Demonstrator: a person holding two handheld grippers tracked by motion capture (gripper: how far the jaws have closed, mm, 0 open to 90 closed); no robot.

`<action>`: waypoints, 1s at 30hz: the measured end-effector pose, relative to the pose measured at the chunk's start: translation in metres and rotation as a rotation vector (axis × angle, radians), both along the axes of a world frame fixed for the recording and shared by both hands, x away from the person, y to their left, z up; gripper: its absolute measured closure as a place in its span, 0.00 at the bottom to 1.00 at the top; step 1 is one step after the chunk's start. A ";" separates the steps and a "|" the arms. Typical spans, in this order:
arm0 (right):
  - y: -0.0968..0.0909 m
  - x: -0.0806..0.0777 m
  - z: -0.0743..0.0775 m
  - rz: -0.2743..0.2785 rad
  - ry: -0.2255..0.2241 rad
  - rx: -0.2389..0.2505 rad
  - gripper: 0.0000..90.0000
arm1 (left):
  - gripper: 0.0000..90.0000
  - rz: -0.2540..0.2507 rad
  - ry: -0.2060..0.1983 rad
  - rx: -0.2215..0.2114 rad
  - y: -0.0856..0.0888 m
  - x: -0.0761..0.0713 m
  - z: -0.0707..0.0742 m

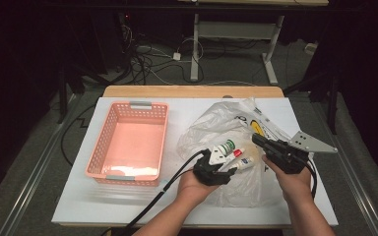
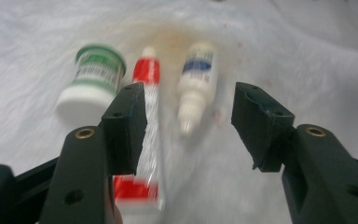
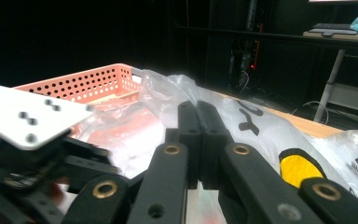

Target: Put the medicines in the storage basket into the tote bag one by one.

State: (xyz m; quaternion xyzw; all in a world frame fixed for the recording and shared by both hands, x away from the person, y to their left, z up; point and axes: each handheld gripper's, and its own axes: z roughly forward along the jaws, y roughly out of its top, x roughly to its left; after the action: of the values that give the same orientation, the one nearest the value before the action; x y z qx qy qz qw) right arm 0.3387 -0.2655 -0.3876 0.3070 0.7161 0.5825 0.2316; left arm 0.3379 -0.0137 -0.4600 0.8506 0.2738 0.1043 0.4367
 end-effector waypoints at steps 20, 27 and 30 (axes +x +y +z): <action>0.002 0.000 -0.005 0.002 0.015 -0.019 1.00 | 0.17 0.127 0.119 0.167 0.061 -0.019 -0.028; 0.002 -0.002 -0.005 0.001 0.017 -0.018 1.00 | 0.16 0.175 0.137 0.159 0.052 -0.001 -0.029; 0.001 -0.003 -0.005 -0.002 0.014 -0.018 1.00 | 0.27 0.165 0.130 0.144 0.051 -0.001 -0.029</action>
State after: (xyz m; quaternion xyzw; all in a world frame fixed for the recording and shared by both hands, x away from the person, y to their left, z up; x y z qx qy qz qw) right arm 0.3356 -0.2644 -0.3922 0.3097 0.7227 0.5734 0.2302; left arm 0.3364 0.0368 -0.4888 0.8595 0.3622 0.1036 0.3455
